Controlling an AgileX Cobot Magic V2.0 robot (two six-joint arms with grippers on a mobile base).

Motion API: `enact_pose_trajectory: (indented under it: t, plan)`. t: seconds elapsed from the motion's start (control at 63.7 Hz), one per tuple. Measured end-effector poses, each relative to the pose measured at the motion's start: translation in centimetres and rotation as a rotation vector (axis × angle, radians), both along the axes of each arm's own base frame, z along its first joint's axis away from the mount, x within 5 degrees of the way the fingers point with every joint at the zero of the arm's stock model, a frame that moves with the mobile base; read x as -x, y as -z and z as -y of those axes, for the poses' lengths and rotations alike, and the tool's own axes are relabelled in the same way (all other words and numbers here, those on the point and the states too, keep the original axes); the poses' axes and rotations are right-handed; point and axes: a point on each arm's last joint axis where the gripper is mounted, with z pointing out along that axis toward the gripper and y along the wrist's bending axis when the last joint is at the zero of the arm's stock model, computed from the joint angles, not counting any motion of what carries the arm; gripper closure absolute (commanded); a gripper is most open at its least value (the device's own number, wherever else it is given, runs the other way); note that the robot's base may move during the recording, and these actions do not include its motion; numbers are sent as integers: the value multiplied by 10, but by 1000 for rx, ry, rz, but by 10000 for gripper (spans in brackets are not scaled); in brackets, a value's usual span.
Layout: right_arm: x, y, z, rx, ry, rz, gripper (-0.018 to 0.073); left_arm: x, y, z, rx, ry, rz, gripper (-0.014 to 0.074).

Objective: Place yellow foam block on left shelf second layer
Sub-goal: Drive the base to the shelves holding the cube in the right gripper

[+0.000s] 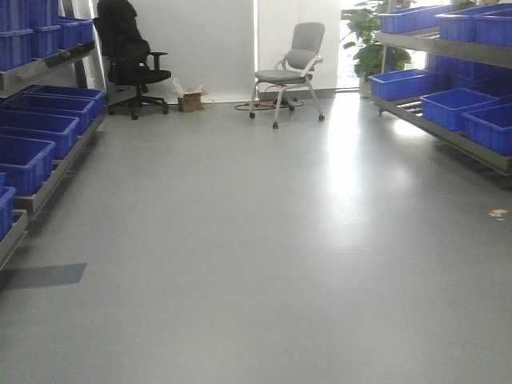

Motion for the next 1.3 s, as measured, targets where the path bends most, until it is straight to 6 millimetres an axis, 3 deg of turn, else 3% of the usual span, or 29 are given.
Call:
enact_pose_trajectory:
  t: [1.303]
  plan:
    - [0,0,0,0,0,-1,234,0,0,0,0,0,0,460]
